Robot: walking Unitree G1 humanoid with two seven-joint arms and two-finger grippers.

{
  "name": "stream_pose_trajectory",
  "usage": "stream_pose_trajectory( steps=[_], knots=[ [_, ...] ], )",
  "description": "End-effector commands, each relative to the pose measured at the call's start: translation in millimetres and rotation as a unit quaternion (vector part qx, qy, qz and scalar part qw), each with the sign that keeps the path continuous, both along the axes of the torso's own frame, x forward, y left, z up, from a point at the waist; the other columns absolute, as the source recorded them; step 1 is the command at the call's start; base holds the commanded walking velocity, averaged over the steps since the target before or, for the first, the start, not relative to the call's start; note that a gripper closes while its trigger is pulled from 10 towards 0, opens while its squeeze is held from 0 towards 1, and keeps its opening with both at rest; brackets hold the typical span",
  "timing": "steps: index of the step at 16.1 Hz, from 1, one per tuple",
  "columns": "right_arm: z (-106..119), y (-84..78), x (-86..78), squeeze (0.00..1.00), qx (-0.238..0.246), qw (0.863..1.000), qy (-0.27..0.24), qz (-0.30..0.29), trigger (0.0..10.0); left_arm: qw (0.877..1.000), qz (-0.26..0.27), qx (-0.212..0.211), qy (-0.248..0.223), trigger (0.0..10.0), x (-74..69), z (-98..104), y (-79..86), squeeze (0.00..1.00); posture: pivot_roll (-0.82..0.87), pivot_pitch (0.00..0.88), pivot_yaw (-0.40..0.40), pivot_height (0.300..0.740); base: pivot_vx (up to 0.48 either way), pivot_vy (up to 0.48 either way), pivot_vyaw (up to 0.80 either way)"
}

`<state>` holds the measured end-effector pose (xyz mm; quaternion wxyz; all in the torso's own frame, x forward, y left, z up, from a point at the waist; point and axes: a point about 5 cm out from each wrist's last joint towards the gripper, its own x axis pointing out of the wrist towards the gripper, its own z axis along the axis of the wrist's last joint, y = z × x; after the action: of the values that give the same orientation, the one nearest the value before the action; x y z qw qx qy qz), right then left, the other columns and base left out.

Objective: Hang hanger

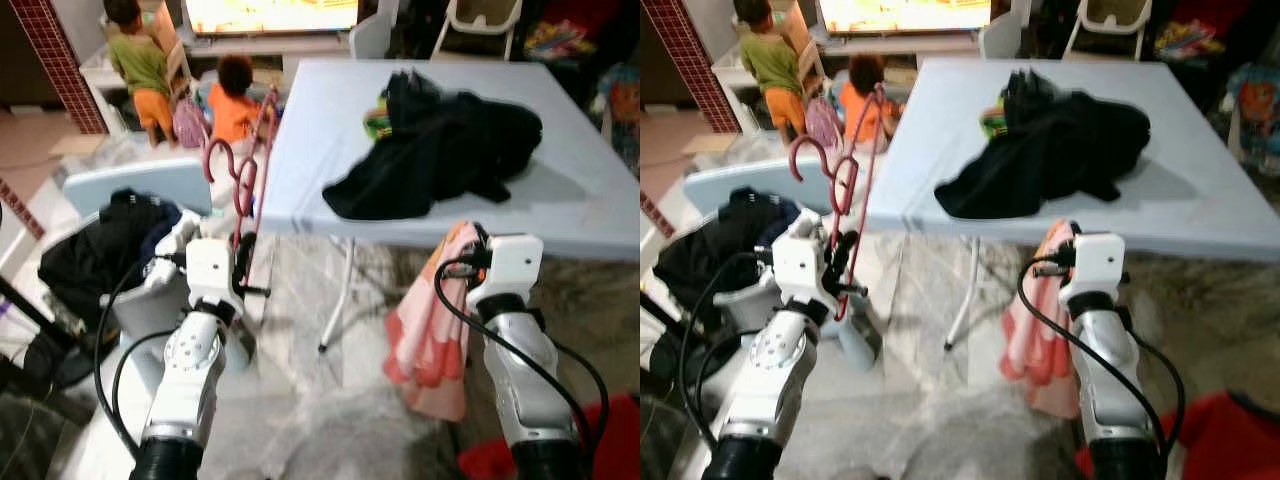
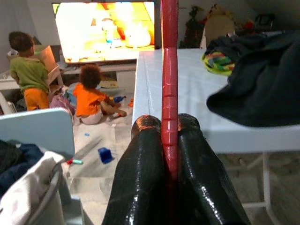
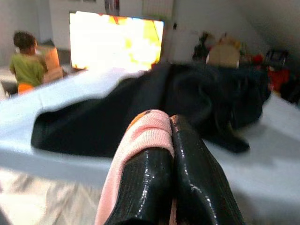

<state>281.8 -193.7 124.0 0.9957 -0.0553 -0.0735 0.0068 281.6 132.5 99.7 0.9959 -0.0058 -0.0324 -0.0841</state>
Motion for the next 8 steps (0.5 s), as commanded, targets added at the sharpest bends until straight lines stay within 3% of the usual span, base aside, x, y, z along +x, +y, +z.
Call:
stream_pose_trajectory(
  steps=[1, 8],
  knots=[
    [12.2, 3.0, 6.1, 0.00, 0.004, 1.000, -0.017, 0.004, 10.0, 1.000, -0.006, -0.003, -0.009, 10.0, 2.7, 7.6, -2.6, 0.00, -0.03, 0.000, 0.025, 0.740, 0.405, 0.000, 0.00],
    [37.6, 6.6, 18.4, 0.00, -0.005, 0.999, -0.052, 0.010, 10.0, 1.000, -0.013, -0.011, -0.021, 10.0, 2.9, 17.4, -8.6, 0.00, -0.03, 0.000, 0.018, 0.740, 0.413, 0.000, 0.00]
  ],
)
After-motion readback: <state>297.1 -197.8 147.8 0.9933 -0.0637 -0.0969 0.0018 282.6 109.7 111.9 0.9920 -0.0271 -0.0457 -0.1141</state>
